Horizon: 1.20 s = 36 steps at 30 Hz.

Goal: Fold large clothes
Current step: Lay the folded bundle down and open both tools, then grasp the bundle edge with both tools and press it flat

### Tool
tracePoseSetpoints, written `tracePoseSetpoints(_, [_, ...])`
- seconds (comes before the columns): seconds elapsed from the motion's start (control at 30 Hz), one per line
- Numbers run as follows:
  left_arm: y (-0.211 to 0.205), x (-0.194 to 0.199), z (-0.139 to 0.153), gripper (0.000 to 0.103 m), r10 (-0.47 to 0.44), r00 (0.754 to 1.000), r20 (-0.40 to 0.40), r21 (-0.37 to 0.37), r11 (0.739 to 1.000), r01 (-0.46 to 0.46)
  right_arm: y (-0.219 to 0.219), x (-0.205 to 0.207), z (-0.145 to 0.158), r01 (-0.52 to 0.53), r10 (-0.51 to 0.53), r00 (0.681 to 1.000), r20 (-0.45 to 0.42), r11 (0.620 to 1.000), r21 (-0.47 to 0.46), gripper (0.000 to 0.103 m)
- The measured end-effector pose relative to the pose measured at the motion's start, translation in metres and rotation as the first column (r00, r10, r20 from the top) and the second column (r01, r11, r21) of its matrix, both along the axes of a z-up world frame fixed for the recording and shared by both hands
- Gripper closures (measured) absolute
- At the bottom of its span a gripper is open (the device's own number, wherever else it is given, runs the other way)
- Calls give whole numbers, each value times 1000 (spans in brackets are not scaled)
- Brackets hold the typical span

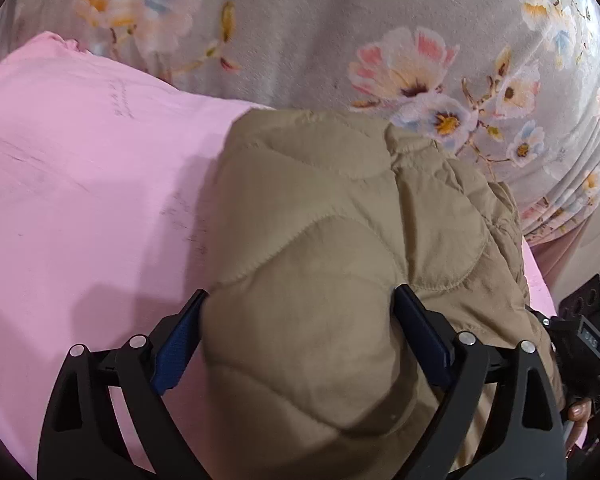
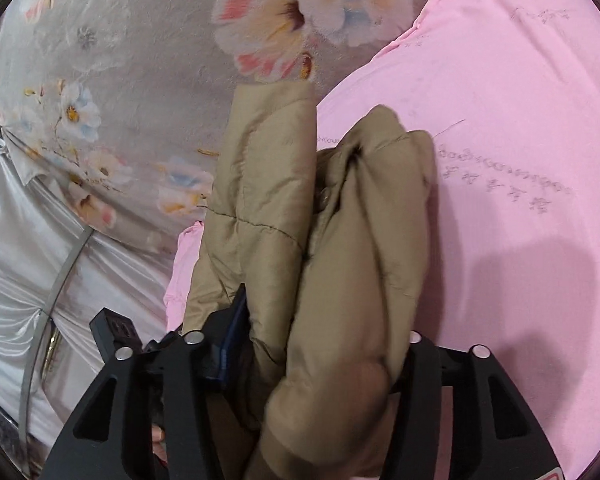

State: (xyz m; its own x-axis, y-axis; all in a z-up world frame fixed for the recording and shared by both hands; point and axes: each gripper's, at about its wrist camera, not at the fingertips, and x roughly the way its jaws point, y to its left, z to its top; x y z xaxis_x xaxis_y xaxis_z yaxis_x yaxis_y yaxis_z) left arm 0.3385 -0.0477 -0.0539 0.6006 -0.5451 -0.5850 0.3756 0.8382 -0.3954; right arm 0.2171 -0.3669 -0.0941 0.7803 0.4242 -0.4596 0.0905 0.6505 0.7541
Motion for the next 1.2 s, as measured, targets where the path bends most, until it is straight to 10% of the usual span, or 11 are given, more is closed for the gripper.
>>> tracePoseSetpoints(0.17, [20,-7,25,13,75,997,12,102,992,-76,-18,-44,64,111,-110,994,20,969,-219,41])
tracePoseSetpoints(0.33, [10,-20,88,14,173,971,164,240,948,-209,15,-41,146,146,-114,989,93,853,-501,81])
tracePoseSetpoints(0.53, [-35,-13,145,24,167,949,269,282,928,-243,74,19,197,135,-55,988,142,748,-650,88])
tracePoseSetpoints(0.87, [-93,58,74,93,127,987,94,376,914,-153,58,118,114,85,-151,987,-54,776,-624,88])
tracePoseSetpoints(1.2, [-104,70,10,95,146,981,128,371,910,-184,38,133,38,67,-130,988,-86,854,-516,92])
